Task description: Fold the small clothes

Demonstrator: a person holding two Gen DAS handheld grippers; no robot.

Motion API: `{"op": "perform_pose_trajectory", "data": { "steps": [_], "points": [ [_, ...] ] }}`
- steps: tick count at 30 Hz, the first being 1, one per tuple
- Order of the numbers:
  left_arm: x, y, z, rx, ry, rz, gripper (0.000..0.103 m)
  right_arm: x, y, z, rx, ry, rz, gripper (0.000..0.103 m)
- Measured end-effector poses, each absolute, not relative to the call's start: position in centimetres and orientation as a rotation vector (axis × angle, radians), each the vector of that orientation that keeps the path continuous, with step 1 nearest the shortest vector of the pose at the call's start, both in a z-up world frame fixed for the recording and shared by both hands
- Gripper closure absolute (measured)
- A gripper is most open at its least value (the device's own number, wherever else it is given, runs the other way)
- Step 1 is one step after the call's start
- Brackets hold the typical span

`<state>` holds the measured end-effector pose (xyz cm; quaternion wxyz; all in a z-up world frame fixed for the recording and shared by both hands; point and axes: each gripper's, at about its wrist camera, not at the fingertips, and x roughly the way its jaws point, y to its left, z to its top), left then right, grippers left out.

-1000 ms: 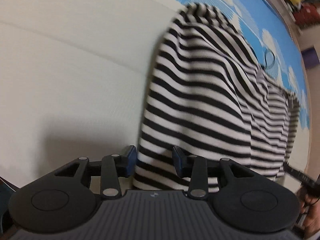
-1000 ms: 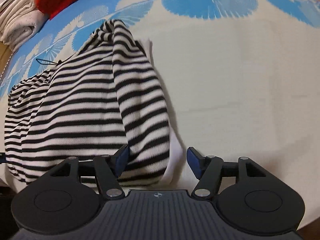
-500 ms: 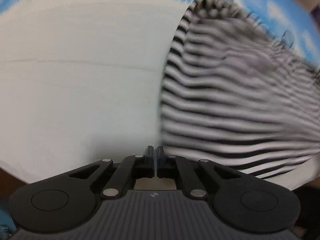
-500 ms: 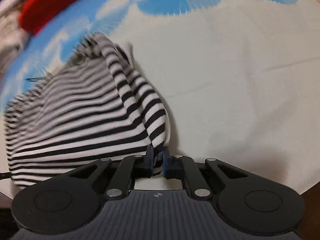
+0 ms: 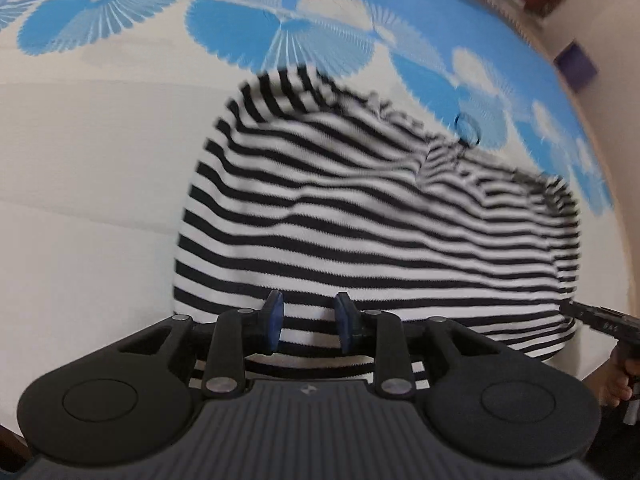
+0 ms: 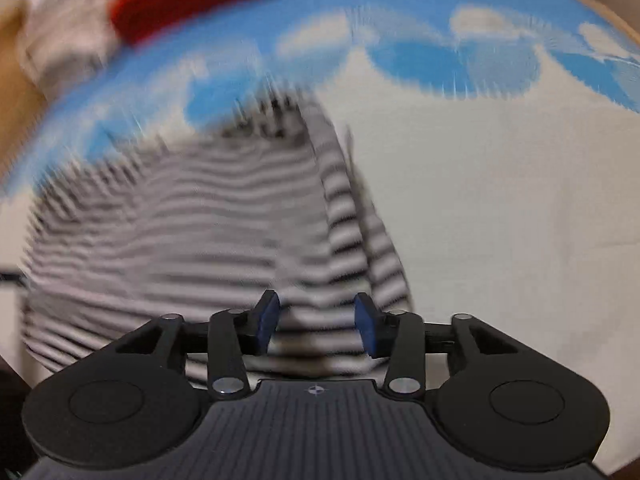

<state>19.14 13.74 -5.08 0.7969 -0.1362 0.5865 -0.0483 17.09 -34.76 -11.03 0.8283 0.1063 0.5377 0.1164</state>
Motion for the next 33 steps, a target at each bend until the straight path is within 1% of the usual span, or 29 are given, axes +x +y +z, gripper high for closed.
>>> {"op": "perform_pose_trajectory", "data": {
  "steps": [1,3,6,10,13,15,17,23,28,33],
  "points": [
    [19.4,13.5,-5.5,-0.279,1.279,-0.09,0.059,17.2,-34.4,-11.9,0.193,1.188,0.231,0.052],
    [20.0,13.2,-6.7,-0.255,1.319,-0.039,0.053,17.3,-34.3,-12.0,0.205,1.2,0.216,0.052],
    [20.5,12.9,-6.6,-0.274,1.294,-0.017,0.052,17.6,-34.2,-10.3,0.222,1.135,0.195,0.052],
    [19.2,12.4,-4.2,-0.305,1.192,-0.059,0.052,16.6,-34.3,-7.3,0.196,0.991,0.189,0.051],
    [17.6,11.6,-2.7,-0.193,1.125,-0.028,0.052,15.3,-34.5,-5.0,0.118,0.883,0.16,0.051],
    [16.5,11.1,-1.8,-0.121,1.079,-0.008,0.052,14.9,-34.9,-4.0,0.131,0.82,0.153,0.051],
    [15.6,10.9,-1.1,-0.122,1.037,-0.012,0.052,13.8,-35.7,-2.8,0.179,0.778,0.145,0.047],
    [13.2,10.6,-0.8,-0.186,0.978,0.012,0.052,11.7,-37.2,-1.9,0.328,0.742,0.104,0.042],
    [11.4,10.7,-1.9,-0.264,0.976,0.046,0.052,10.4,-36.8,-2.1,0.282,0.732,0.078,0.041],
    [10.5,10.1,-2.3,-0.276,0.964,0.037,0.052,9.7,-36.9,-2.4,0.251,0.742,0.062,0.041]
  ]
}}
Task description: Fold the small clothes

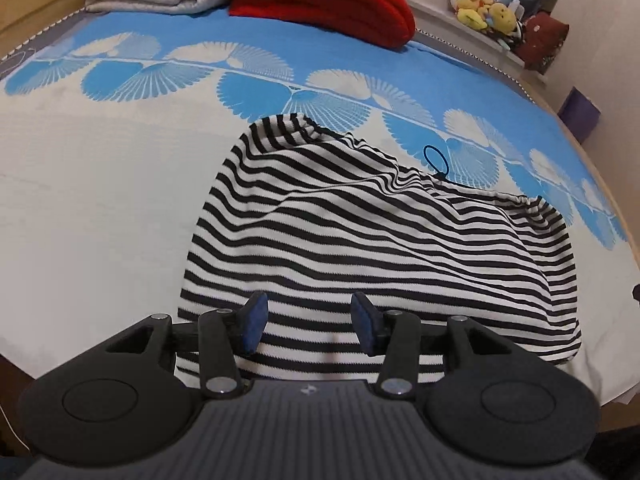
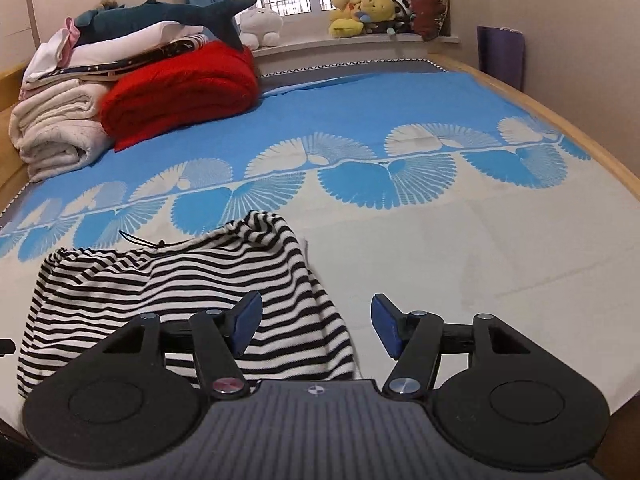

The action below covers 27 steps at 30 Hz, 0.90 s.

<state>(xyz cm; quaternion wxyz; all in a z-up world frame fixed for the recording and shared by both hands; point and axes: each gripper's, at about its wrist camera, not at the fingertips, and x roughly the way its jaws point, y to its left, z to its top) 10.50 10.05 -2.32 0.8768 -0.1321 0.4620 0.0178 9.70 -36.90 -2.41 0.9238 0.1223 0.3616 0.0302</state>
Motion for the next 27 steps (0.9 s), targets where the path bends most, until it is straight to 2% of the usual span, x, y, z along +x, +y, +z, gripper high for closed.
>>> {"op": "perform_pose_trajectory", "data": {
  "steps": [3,5,7,12,15,20,22,27],
  "points": [
    [9.8,11.2,-2.9,-0.395,0.974,0.038,0.054,9.4,-37.2,-2.4,0.259,0.741,0.047,0.041],
    [9.4,12.2,-3.4,-0.484,0.994,0.033,0.059,9.2,-37.3,-2.5,0.259,0.741,0.042,0.041],
    [9.2,12.9,-4.0,-0.527,1.017,0.024,0.081,9.2,-37.4,-2.5,0.253,0.74,0.041,0.041],
    [8.7,14.8,-5.7,-0.606,1.065,0.053,0.081,8.9,-38.2,-2.3,0.255,0.724,0.033,0.041],
    [8.2,15.8,-7.3,-0.692,1.103,0.087,0.08,8.7,-39.1,-2.5,0.27,0.719,0.022,0.041],
    [7.7,16.4,-9.5,-0.782,1.157,0.161,0.061,9.0,-40.0,-3.2,0.301,0.743,0.005,0.041],
    [7.8,16.4,-9.9,-0.812,1.158,0.172,0.051,9.2,-40.1,-3.3,0.314,0.75,0.003,0.041],
    [7.7,16.3,-11.2,-0.885,1.132,0.235,0.051,9.4,-40.2,-3.5,0.316,0.76,-0.001,0.041]
  ]
}}
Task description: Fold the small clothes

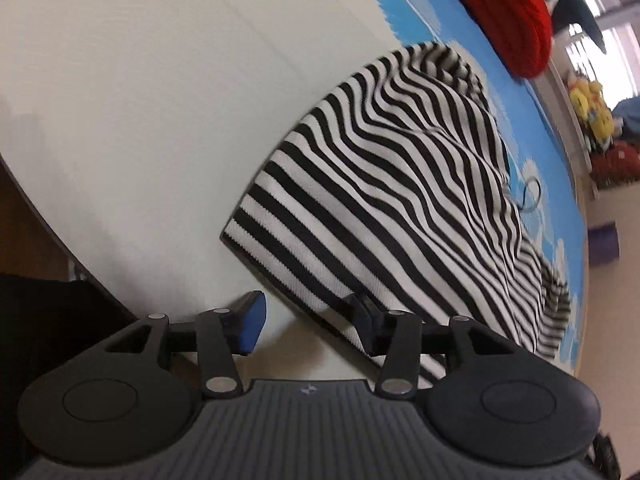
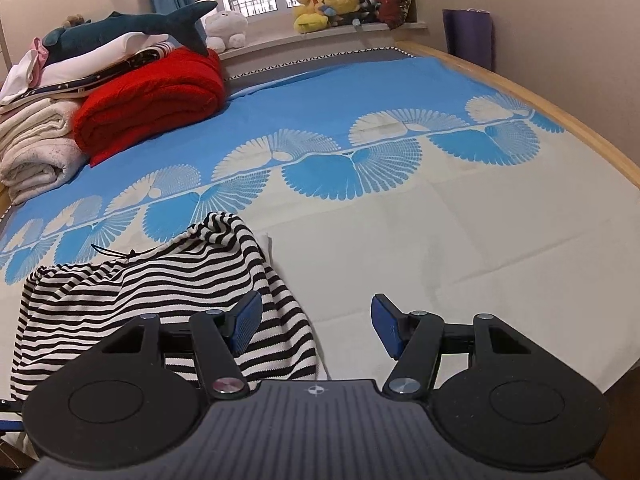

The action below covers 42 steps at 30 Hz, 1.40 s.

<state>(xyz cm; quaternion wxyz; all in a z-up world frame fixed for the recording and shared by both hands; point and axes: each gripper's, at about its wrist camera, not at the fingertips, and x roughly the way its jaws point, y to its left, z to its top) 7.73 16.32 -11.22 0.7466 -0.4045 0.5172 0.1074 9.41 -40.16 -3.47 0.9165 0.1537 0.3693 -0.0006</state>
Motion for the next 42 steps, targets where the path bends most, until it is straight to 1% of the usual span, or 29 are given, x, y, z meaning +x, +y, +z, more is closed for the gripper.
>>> {"op": "perform_pose_trajectory", "data": {
  "steps": [5,8,9,10,12,13,16,19,21,23,26,28,31,34,36,39,42],
  "points": [
    [7.9,16.2,-11.4,-0.911,1.06,0.29,0.051,9.2,-40.8,-3.5,0.327,0.76,-0.013,0.041],
    [8.2,15.9,-11.2,-0.887,1.041,0.309,0.055,9.2,-41.4,-3.7,0.344,0.77,-0.026,0.041],
    [8.4,15.9,-11.2,-0.878,1.039,0.311,0.061,9.2,-41.5,-3.8,0.351,0.774,-0.032,0.041],
    [8.6,16.0,-11.3,-0.88,1.038,0.311,0.073,9.1,-41.6,-3.9,0.357,0.776,-0.037,0.041],
    [8.8,16.2,-11.4,-0.907,1.036,0.295,0.092,9.2,-41.9,-3.9,0.373,0.781,-0.044,0.041],
    [9.0,16.3,-11.3,-0.904,1.029,0.292,0.095,9.2,-41.9,-4.0,0.381,0.783,-0.048,0.041],
    [9.0,16.4,-9.6,-0.869,0.962,0.267,0.097,9.3,-41.7,-4.0,0.386,0.783,-0.05,0.041],
    [8.1,17.2,-7.2,-0.851,0.855,0.246,0.097,9.5,-41.4,-3.9,0.381,0.785,-0.047,0.041],
    [7.2,17.8,-5.8,-0.825,0.818,0.26,0.097,9.7,-41.1,-3.9,0.377,0.789,-0.044,0.041],
    [6.5,18.4,-5.6,-0.776,0.832,0.308,0.097,9.8,-40.9,-4.0,0.374,0.792,-0.042,0.041],
    [6.6,18.3,-6.0,-0.656,0.917,0.377,0.097,10.1,-40.6,-4.1,0.373,0.802,-0.038,0.041],
    [6.8,17.9,-5.4,-0.614,0.914,0.371,0.097,10.2,-40.6,-4.1,0.376,0.808,-0.036,0.041],
    [8.0,16.0,-2.8,-0.506,0.88,0.346,0.097,10.4,-40.8,-4.2,0.39,0.812,-0.039,0.041],
    [10.1,12.8,0.9,-0.4,0.832,0.307,0.097,10.6,-41.3,-4.3,0.403,0.815,-0.048,0.041],
    [12.2,8.8,3.4,-0.298,0.789,0.239,0.097,10.7,-41.9,-4.3,0.409,0.813,-0.058,0.041],
    [14.3,0.4,6.3,-0.122,0.733,0.082,0.097,10.7,-43.0,-4.3,0.435,0.807,-0.076,0.041],
    [14.5,-9.3,6.8,0.038,0.69,-0.098,0.097,10.5,-44.1,-4.4,0.442,0.802,-0.094,0.041]
  ]
}}
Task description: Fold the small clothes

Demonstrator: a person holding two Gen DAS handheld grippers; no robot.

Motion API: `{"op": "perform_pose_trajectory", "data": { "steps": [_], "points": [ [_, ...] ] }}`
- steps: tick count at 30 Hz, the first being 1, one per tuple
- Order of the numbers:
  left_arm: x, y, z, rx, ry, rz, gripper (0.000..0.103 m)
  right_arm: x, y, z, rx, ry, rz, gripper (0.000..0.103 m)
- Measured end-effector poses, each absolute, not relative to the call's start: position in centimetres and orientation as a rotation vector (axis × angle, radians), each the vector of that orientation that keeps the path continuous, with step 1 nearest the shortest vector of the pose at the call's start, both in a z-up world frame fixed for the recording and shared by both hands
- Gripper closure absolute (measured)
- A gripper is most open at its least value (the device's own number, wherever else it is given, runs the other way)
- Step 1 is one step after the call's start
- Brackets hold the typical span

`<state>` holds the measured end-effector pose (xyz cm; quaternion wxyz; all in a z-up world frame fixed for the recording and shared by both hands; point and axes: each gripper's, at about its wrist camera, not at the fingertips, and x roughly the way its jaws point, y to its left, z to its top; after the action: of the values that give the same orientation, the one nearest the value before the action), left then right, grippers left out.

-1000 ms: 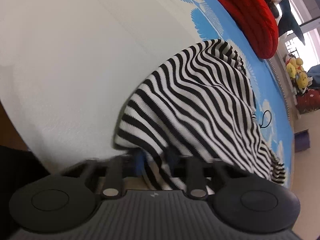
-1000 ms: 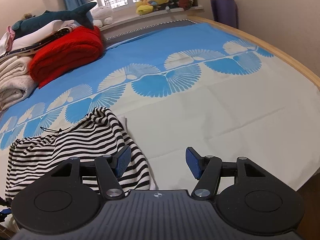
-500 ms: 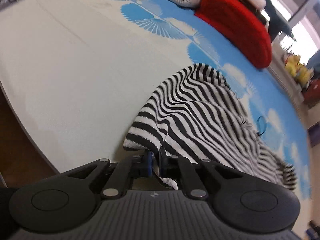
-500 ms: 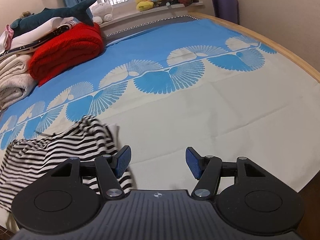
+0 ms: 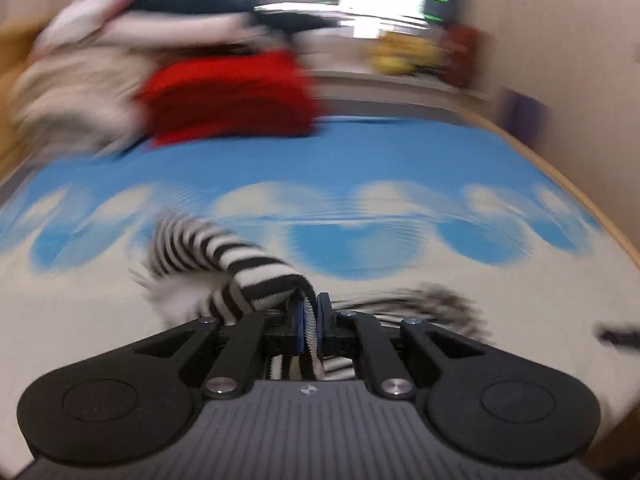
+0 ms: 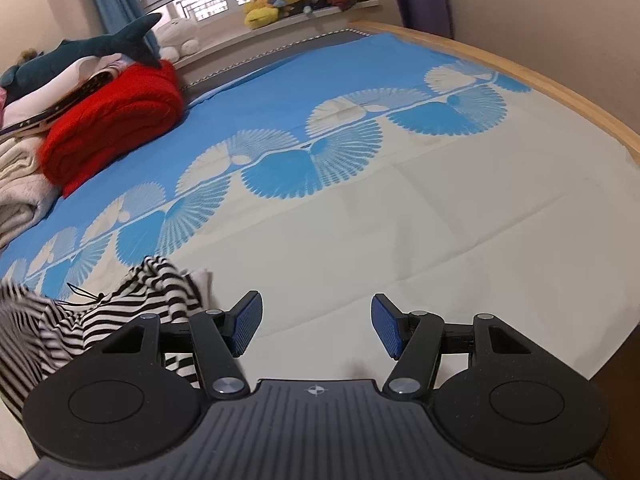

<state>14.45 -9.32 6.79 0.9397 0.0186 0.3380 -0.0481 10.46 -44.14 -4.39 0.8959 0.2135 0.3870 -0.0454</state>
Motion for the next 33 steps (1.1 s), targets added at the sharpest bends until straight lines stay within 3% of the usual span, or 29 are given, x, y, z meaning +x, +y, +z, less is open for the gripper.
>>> {"op": "perform_pose_trajectory", "data": {
  "steps": [3,5,7,9,15,17,19,22,26,30,31,33],
  "points": [
    [12.9,-18.6,4.2,0.174,0.694,-0.295,0.097,10.1,-44.9,-4.6,0.422,0.799,-0.106,0.041],
    [11.6,-23.4,0.7,0.242,0.816,-0.457,0.094,10.0,-45.5,-4.7,0.414,0.798,-0.108,0.041],
    [10.3,-26.3,-2.5,0.274,0.974,-0.624,0.093,10.0,-46.1,-4.8,0.425,0.798,-0.109,0.041],
    [8.6,-26.8,-3.3,0.308,0.979,-0.726,0.093,10.0,-46.7,-5.0,0.449,0.8,-0.105,0.041],
    [9.3,-20.0,-0.6,0.16,0.934,-0.667,0.09,10.9,-46.0,-5.2,0.505,0.822,0.026,0.041],
    [10.4,-16.9,0.1,0.158,0.899,-0.576,0.082,11.7,-44.8,-5.5,0.526,0.85,0.092,0.041],
    [11.4,-14.2,0.4,0.156,0.872,-0.488,0.066,12.6,-43.5,-5.8,0.536,0.883,0.138,0.041],
    [13.6,-10.5,-0.2,0.085,0.893,-0.411,0.057,14.2,-41.2,-6.2,0.516,0.926,0.18,0.041],
    [15.3,-6.1,-3.5,-0.126,1.041,-0.266,0.054,15.9,-38.4,-7.3,0.447,0.992,0.198,0.041],
    [16.2,-4.8,-3.4,-0.27,1.055,-0.257,0.053,16.8,-36.2,-8.6,0.368,1.064,0.233,0.041],
    [16.4,-4.7,-3.3,-0.273,1.051,-0.258,0.051,16.8,-35.7,-8.9,0.347,1.08,0.244,0.043],
    [16.5,-4.7,-3.1,-0.27,1.052,-0.268,0.05,16.5,-35.1,-9.1,0.299,1.105,0.27,0.059]
  ]
}}
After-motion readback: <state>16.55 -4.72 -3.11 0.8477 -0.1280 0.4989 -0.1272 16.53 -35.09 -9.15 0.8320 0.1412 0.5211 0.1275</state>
